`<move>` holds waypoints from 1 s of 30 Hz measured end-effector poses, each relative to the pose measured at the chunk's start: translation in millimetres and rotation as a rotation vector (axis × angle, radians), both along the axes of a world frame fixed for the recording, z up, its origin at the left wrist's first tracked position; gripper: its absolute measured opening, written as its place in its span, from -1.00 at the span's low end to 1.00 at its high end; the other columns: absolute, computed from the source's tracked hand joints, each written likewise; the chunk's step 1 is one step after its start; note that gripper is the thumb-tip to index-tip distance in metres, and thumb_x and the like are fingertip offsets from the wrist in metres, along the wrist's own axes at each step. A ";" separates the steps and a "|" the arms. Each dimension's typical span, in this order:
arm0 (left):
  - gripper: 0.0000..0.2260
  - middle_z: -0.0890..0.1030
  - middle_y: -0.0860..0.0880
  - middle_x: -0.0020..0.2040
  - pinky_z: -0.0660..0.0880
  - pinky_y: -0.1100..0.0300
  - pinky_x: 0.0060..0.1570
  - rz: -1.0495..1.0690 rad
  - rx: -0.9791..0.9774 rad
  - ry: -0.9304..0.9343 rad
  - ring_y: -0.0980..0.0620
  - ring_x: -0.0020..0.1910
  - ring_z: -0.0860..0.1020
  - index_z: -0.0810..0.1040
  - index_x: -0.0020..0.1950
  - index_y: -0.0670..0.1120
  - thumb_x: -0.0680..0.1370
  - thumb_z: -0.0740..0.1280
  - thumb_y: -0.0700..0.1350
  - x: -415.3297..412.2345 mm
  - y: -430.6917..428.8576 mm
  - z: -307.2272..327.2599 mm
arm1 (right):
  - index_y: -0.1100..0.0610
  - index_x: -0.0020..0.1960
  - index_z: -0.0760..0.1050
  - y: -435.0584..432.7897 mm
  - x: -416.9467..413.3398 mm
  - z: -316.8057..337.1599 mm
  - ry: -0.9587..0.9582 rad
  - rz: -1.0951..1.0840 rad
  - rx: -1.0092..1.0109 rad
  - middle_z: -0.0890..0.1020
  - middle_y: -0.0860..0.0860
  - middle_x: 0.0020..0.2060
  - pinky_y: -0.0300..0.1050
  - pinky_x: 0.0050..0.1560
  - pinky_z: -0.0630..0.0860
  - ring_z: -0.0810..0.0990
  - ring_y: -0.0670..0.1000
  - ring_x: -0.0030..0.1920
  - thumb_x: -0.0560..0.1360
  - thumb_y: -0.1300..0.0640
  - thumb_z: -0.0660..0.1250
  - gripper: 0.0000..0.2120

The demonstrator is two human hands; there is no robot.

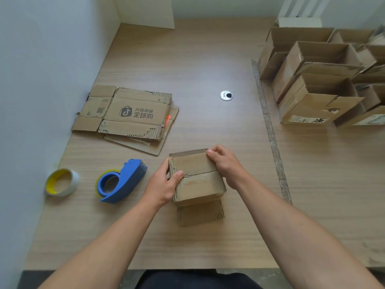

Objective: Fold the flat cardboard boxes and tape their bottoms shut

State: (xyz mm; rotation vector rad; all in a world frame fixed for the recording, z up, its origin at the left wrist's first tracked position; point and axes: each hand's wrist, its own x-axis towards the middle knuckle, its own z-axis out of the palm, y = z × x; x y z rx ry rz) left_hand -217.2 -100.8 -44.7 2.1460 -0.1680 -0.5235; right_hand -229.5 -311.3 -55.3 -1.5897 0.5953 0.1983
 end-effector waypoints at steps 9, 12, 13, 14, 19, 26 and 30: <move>-0.75 0.63 0.17 0.11 0.51 0.08 0.16 0.031 -0.046 0.060 0.17 0.11 0.57 0.48 0.29 0.09 0.62 0.31 -0.06 0.9 -4.1 3.9 | 0.08 -0.01 0.59 5.5 5.7 5.2 0.110 -0.088 0.184 0.59 -0.01 -0.17 -0.13 -0.17 0.44 0.54 -0.01 -0.17 0.60 0.07 0.29 -0.87; -0.76 0.60 0.22 0.06 0.51 0.09 0.10 0.060 -0.021 0.064 0.19 0.07 0.56 0.48 0.29 0.09 0.62 0.30 -0.05 -0.7 -8.1 6.8 | 0.05 0.43 0.46 5.9 -29.0 -6.8 -0.012 -0.065 0.196 0.55 -0.17 0.27 -0.17 0.35 0.40 0.52 -0.16 0.25 0.67 -0.07 0.17 -0.61; -0.77 0.60 0.22 0.03 0.50 0.10 0.08 0.066 -0.002 0.051 0.16 0.05 0.56 0.48 0.29 0.08 0.63 0.29 -0.05 -1.6 -9.3 7.6 | 0.03 0.50 0.37 8.3 -43.6 -9.9 -0.038 -0.056 0.186 0.45 -0.21 0.36 -0.19 0.43 0.32 0.44 -0.20 0.35 0.68 -0.09 0.13 -0.56; -0.78 0.59 0.20 0.01 0.49 0.10 0.06 0.071 0.017 0.037 0.12 0.04 0.56 0.48 0.28 0.07 0.63 0.29 -0.05 -2.5 -10.5 8.3 | 0.01 0.54 0.30 10.9 -57.1 -14.4 -0.057 -0.047 0.185 0.38 -0.23 0.42 -0.21 0.47 0.26 0.37 -0.23 0.40 0.68 -0.10 0.10 -0.54; -0.81 0.59 0.15 0.03 0.40 0.15 -0.12 0.073 0.074 0.014 0.08 0.02 0.55 0.48 0.24 0.08 0.62 0.29 -0.01 -2.0 -12.6 9.6 | -0.01 0.59 0.20 13.7 -110.1 -29.4 -0.165 0.082 0.051 0.28 -0.20 0.52 -0.25 0.52 0.13 0.20 -0.29 0.49 0.67 0.03 0.17 -0.50; -0.78 0.60 0.14 0.07 0.49 0.07 0.06 0.158 -0.027 0.074 0.08 0.06 0.55 0.49 0.28 0.13 0.63 0.27 0.03 -9.5 -15.7 9.3 | -0.07 0.42 0.47 25.4 -120.7 -33.0 -0.224 -0.104 -0.272 0.64 -0.30 0.11 -0.33 0.15 0.46 0.63 -0.10 0.16 0.59 0.15 0.36 -0.58; -0.74 0.64 0.02 0.10 0.55 -0.02 0.14 0.264 -0.136 0.232 -0.01 0.10 0.59 0.54 0.29 0.04 0.64 0.25 0.07 -9.0 -14.3 13.1 | 0.00 0.34 0.57 23.9 -106.8 -14.3 -0.313 -0.085 -0.371 0.68 -0.16 0.02 -0.28 0.04 0.46 0.58 -0.18 0.03 0.51 -0.09 0.39 -0.58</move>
